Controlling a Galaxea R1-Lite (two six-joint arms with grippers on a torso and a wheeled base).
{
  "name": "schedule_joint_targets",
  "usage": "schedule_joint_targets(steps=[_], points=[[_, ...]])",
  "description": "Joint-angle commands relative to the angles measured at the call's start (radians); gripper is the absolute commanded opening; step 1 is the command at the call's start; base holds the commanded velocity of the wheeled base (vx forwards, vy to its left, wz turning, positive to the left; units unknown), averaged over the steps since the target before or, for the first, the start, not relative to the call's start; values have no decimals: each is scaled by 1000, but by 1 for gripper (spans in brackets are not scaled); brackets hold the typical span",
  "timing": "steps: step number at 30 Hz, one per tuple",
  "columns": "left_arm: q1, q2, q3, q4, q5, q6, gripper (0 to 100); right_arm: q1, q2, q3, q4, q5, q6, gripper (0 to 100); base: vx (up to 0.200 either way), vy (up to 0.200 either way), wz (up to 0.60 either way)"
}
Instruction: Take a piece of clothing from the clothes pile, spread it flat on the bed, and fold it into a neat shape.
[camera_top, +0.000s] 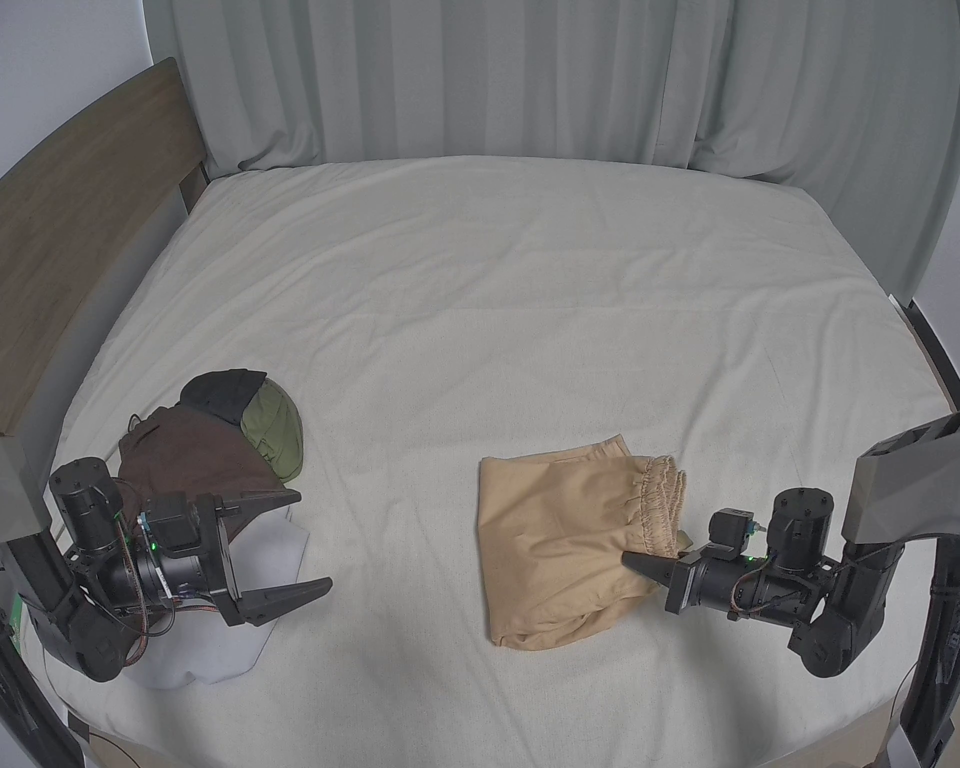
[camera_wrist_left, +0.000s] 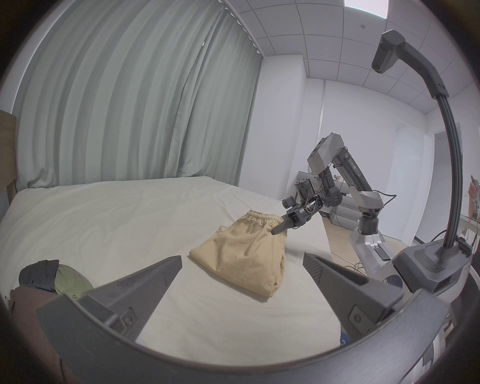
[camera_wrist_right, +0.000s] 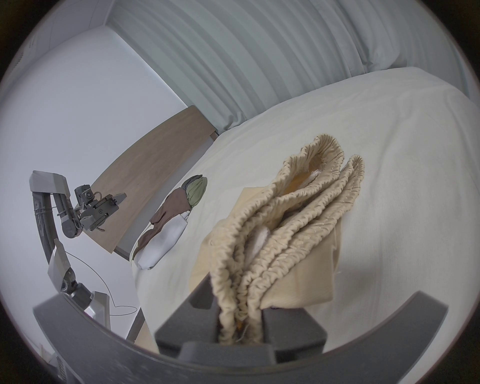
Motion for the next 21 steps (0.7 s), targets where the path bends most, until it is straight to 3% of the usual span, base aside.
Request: schedule_joint_targets(steps=[1,21], points=[[0,1,1,0,0,0,100,3,-21,0,0,1,0,0,0,0,0],[-2,0,1,1,0,0,100,40,-108,-3,0,2,32,0,0,0,0]])
